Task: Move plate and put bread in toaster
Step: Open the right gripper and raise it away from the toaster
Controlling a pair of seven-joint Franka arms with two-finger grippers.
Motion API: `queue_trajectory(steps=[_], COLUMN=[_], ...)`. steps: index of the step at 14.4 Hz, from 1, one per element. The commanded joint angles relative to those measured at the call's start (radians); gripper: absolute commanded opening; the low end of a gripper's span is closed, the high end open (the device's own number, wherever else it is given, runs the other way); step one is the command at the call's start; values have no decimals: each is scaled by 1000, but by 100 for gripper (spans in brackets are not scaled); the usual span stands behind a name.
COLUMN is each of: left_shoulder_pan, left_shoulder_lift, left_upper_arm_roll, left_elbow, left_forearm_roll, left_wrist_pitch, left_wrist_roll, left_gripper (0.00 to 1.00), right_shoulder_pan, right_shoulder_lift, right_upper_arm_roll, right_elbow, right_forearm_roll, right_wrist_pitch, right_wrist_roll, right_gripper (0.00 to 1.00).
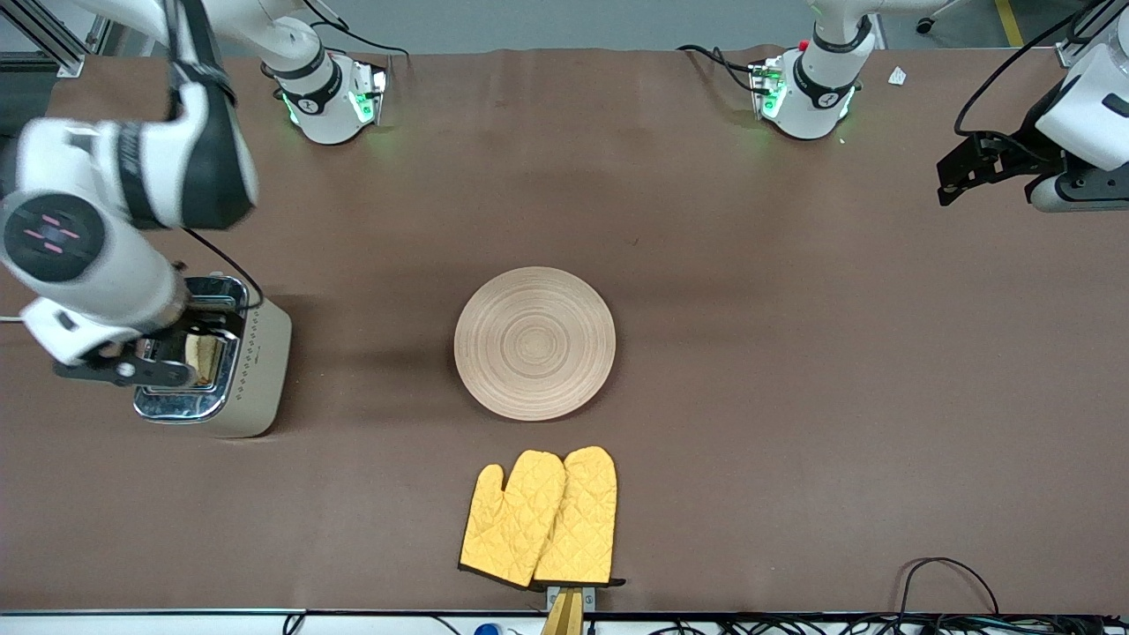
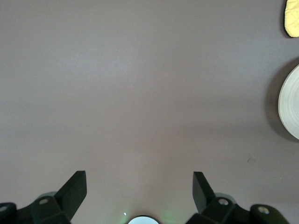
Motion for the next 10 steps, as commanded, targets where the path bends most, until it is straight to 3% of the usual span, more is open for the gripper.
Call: queue_trajectory(steps=[1,10], left_shoulder_pan=[6,28], left_shoulder_lift=[6,7], left_upper_arm_roll=[1,1], left_elbow=[17,19], left_forearm_roll=[-12,-5], left_wrist_pitch=[-2,-4], left_wrist_roll=[-6,10], left_gripper=[100,100], right_shoulder_pan=[-75,-115], right_shoulder_lift=[-95,-186], right_upper_arm_roll=[14,9], right_elbow=[-52,-34], right_forearm_roll=[128,148], right_wrist_pitch=[11,6], right_wrist_roll=[-100,-184], right_gripper=[100,100])
